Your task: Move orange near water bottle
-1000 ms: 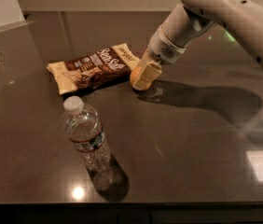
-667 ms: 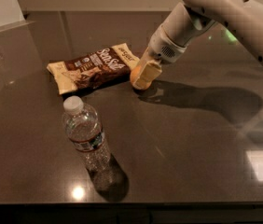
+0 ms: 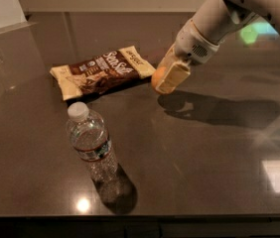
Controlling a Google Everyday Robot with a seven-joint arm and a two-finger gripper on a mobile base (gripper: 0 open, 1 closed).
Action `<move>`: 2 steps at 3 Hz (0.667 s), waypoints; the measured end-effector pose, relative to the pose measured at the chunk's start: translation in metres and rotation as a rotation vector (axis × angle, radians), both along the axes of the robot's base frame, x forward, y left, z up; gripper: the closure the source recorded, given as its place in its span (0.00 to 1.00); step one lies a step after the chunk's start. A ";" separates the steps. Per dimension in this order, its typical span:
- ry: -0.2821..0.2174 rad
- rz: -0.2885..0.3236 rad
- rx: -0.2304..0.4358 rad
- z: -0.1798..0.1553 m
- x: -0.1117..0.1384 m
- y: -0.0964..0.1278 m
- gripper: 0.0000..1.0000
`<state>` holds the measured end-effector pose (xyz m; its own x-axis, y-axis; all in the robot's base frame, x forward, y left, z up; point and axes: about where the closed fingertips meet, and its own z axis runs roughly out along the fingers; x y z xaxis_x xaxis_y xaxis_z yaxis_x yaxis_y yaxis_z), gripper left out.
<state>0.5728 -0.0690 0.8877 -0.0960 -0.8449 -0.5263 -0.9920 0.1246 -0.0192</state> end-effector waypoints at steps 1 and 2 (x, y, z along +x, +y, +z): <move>-0.024 0.065 -0.003 0.018 -0.035 -0.018 1.00; -0.025 0.066 -0.003 0.018 -0.035 -0.018 1.00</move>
Offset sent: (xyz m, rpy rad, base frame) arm -0.0503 -0.0307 0.0330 -0.0078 -0.0477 0.0863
